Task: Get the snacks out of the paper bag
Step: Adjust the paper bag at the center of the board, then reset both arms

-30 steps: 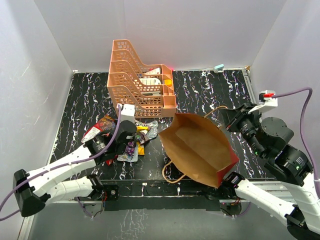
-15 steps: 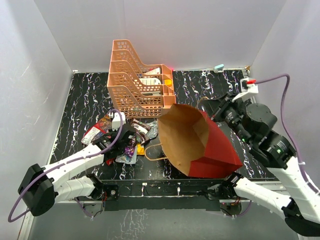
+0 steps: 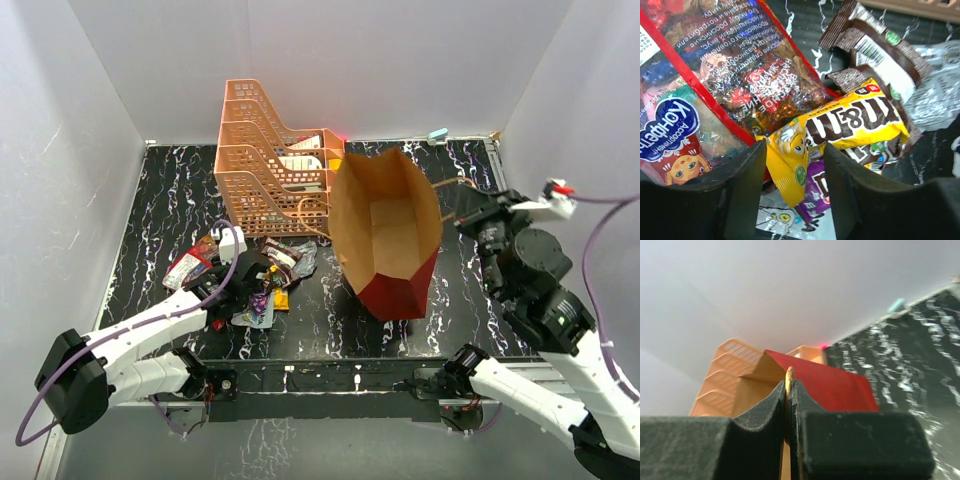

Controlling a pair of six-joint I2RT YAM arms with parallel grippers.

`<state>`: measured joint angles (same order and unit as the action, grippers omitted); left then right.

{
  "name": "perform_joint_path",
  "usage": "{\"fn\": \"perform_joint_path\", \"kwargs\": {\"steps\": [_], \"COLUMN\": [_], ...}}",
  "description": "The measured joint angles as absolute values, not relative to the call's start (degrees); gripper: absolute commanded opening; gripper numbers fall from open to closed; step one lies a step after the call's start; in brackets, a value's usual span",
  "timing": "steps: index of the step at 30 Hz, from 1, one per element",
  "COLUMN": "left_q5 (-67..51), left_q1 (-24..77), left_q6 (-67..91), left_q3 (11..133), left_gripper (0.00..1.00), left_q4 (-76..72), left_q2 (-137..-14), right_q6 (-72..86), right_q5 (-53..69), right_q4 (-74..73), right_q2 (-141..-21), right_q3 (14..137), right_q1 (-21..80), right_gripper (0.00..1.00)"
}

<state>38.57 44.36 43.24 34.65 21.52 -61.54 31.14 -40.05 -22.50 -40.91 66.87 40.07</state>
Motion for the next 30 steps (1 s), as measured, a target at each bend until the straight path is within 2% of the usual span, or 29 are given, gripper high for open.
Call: {"fn": "perform_joint_path", "kwargs": {"steps": [1, 4, 13, 17, 19, 26, 28, 30], "left_q5": [38.4, 37.9, 35.7, 34.9, 34.9, 34.8, 34.7, 34.3], "left_q1": [44.4, 44.3, 44.4, 44.3, 44.3, 44.3, 44.3, 44.3], "left_q6": [43.2, 42.6, 40.3, 38.9, 38.2, 34.1, 32.6, 30.7], "left_q3": [34.9, 36.3, 43.4, 46.4, 48.4, 56.8, 60.1, 64.1], "left_gripper": [0.58, 0.67, 0.89, 0.98, 0.98, 0.98, 0.98, 0.98], "left_q4": [21.7, 22.0, 24.3, 25.6, 26.4, 29.8, 31.0, 31.8], "left_q2": [-61.1, -60.0, -56.2, -53.9, -52.5, -49.8, -49.6, -49.4], "right_q6": [31.2, 32.0, 39.8, 41.3, 41.4, 36.2, 34.3, 32.4], "right_q5": [-43.0, -50.7, -62.1, -63.8, -63.9, -58.4, -55.5, -52.1], "right_q4": [-23.1, -25.9, -41.2, -44.9, -46.5, -49.1, -49.9, -50.9], "right_q2": [-39.2, -34.0, -28.2, -24.3, -22.6, -21.8, -21.9, -22.4], "right_q3": [65.0, 60.4, 55.3, 55.3, 55.7, 64.6, 68.5, 73.3], "right_q1": [40.1, 40.1, 40.1, 40.1, 40.0, 40.0, 40.0, 40.0], "right_gripper": [0.08, 0.12, 0.23, 0.41, 0.49, 0.9, 0.97, 0.98]}}
